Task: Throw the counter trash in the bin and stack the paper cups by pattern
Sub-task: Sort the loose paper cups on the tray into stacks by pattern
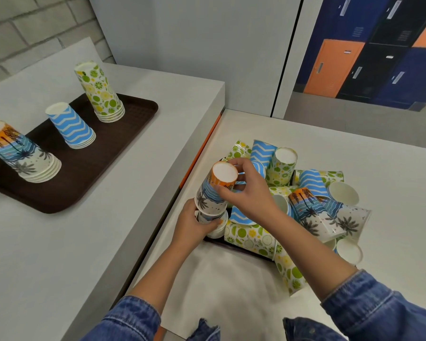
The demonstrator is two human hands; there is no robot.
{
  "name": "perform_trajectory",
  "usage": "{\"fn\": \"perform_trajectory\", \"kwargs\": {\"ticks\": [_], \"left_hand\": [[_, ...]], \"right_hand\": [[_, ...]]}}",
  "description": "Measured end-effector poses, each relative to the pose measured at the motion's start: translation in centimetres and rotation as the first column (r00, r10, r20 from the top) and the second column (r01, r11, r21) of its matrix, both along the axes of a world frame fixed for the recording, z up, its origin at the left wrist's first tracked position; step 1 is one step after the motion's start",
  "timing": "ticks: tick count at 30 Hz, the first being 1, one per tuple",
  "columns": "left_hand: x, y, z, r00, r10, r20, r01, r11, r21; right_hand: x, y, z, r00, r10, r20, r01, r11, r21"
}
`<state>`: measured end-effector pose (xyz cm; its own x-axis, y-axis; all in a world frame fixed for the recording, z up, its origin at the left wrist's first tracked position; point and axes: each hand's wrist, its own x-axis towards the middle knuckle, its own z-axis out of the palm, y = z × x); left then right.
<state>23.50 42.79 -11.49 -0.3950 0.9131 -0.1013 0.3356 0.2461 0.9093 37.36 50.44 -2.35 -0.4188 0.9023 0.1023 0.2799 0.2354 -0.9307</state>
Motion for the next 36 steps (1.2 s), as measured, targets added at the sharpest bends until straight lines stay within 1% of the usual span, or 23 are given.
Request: {"fn": "perform_trajectory", "kwargs": {"ticks": [3,6,8,9,11,13,15,17,18,19,21,22,24,26,27,28,30,31,33,34,36], "left_hand": [[0.2,-0.1,0.0,0.999,-0.003,0.047,0.004,1.0,-0.019],[-0.1,-0.2,-0.2,0.99,-0.003,0.141,0.009,0.999,-0.041],[-0.4,-0.5,0.1,0.993,-0.008,0.121,0.022,0.993,-0.119],[-0.6,-0.7,0.3,0.997,-0.024,0.078,0.037,0.985,-0.166],[-1.5,-1.1,0.8,0.994,-0.09,-0.056,0.071,0.958,-0.277],[-2.2,-1.5,1.9,0.963,-0.172,-0.21,0.084,0.924,-0.372],[-2.6,-1.7,3.7,0.918,-0.186,-0.35,0.037,0.92,-0.391],[-2.6,-1.7,5.7,0.87,-0.125,-0.477,-0.029,0.953,-0.303],[-2.5,-1.7,6.6,0.855,-0.064,-0.514,-0.059,0.974,-0.22],[-2.3,-1.6,7.4,0.856,0.014,-0.516,-0.083,0.99,-0.111],[-1.1,-1.2,9.5,0.886,0.151,-0.438,-0.114,0.987,0.11],[-0.1,-0.9,10.6,0.896,0.188,-0.402,-0.118,0.974,0.194],[2.3,-0.3,12.4,0.924,0.195,-0.33,-0.1,0.953,0.285],[5.3,0.6,13.1,0.966,0.12,-0.228,-0.05,0.955,0.292],[6.9,1.1,13.0,0.982,0.06,-0.178,-0.013,0.967,0.254],[8.6,1.8,12.8,0.989,-0.008,-0.146,0.035,0.982,0.185],[11.8,3.3,11.8,0.976,-0.152,-0.154,0.155,0.988,0.006],[13.2,4.2,11.3,0.96,-0.218,-0.176,0.206,0.975,-0.082],[15.6,5.9,10.4,0.924,-0.301,-0.235,0.255,0.944,-0.21],[16.6,6.7,9.9,0.911,-0.314,-0.268,0.25,0.936,-0.247],[18.2,8.3,9.1,0.886,-0.318,-0.336,0.221,0.929,-0.298]], "right_hand": [[0.0,0.2,-0.6,0.999,-0.006,0.042,0.006,1.0,0.014],[-0.1,0.1,-1.2,0.997,0.009,0.076,-0.01,1.0,0.02],[-0.2,-0.1,-1.6,0.992,0.029,0.125,-0.037,0.998,0.058],[-0.3,-0.2,-1.9,0.987,0.043,0.156,-0.055,0.996,0.073],[-0.4,-0.5,-2.4,0.974,0.08,0.211,-0.092,0.994,0.05],[-0.4,-0.8,-3.0,0.953,0.116,0.279,-0.126,0.992,0.017],[-0.4,-1.0,-3.5,0.941,0.124,0.314,-0.13,0.991,-0.002],[-0.4,-0.9,-3.5,0.934,0.132,0.333,-0.133,0.991,-0.021],[-0.3,-0.8,-3.4,0.924,0.146,0.353,-0.143,0.989,-0.035],[0.0,-0.8,-3.1,0.915,0.161,0.371,-0.151,0.987,-0.057],[1.3,-0.5,-2.1,0.913,0.155,0.378,-0.132,0.988,-0.085],[2.5,-0.3,-1.4,0.918,0.126,0.376,-0.108,0.992,-0.069],[5.3,0.2,0.1,0.926,0.022,0.378,-0.04,0.998,0.041],[8.6,0.9,1.4,0.914,-0.121,0.387,0.05,0.981,0.189],[10.3,1.2,2.0,0.898,-0.182,0.4,0.087,0.966,0.245],[11.9,1.7,2.3,0.875,-0.231,0.425,0.112,0.951,0.287],[15.0,2.5,2.7,0.798,-0.302,0.522,0.126,0.93,0.345],[16.4,3.0,2.6,0.741,-0.324,0.588,0.121,0.926,0.358],[18.7,3.6,2.3,0.609,-0.325,0.723,0.112,0.938,0.327],[19.5,3.9,2.1,0.55,-0.302,0.779,0.107,0.95,0.293],[20.6,4.2,1.6,0.463,-0.223,0.858,0.093,0.975,0.204]]}}
